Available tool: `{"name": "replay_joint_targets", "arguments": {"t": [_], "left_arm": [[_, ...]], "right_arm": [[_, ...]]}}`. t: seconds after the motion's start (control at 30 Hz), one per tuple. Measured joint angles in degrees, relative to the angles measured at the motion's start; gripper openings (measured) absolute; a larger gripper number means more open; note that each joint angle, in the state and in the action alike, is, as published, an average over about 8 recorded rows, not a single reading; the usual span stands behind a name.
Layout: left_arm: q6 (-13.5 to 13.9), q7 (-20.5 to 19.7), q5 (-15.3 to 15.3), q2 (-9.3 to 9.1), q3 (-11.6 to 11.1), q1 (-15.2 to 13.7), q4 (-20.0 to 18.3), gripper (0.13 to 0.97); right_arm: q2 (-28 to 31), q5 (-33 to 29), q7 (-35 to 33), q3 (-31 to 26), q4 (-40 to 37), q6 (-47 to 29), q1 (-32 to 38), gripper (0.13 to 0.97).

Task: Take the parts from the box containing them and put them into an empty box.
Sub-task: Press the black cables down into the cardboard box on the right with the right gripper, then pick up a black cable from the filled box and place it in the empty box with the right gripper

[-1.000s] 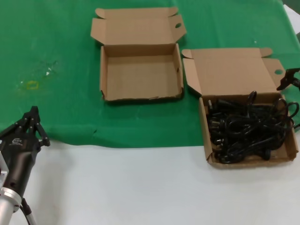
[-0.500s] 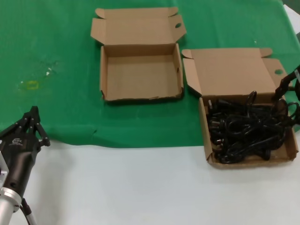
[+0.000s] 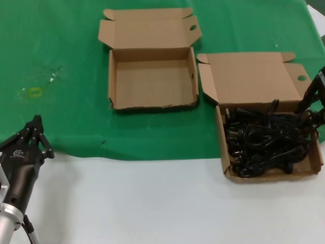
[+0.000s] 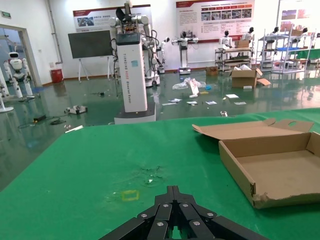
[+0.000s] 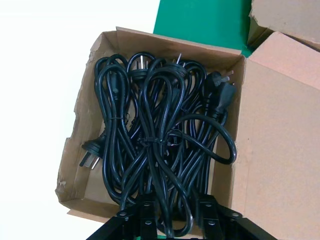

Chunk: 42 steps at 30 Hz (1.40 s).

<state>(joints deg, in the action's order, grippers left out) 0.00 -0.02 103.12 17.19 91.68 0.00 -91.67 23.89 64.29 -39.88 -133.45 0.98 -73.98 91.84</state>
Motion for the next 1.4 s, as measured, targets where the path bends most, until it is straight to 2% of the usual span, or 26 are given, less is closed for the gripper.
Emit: {"name": "replay_joint_targets", "arguments": {"t": [0.2,0.33,0.6,1.03,1.4], "left_arm": [[0.0,0.0,0.0,0.0,0.0,0.0,0.0,0.144],[0.0,0.0,0.0,0.0,0.0,0.0,0.0,0.144],[0.0,0.0,0.0,0.0,0.0,0.0,0.0,0.144],[0.0,0.0,0.0,0.0,0.0,0.0,0.0,0.144],[0.0,0.0,0.0,0.0,0.0,0.0,0.0,0.144]], "right_arm": [[0.1,-0.3,-0.1,0.2,0.1,-0.5,0.5,0.262],[0.2,-0.5,-0.1,0.3,0.2,-0.9,0.7,0.262],[0.6,-0.6,0.0,0.6,0.4,-1.7,0.8,0.186],[1.6,-0.3,0.7,1.4,1.4,-4.4,2.0,0.174],[3.2,-0.2,4.4,1.7,5.3,-9.3,4.4,0.174]]}}
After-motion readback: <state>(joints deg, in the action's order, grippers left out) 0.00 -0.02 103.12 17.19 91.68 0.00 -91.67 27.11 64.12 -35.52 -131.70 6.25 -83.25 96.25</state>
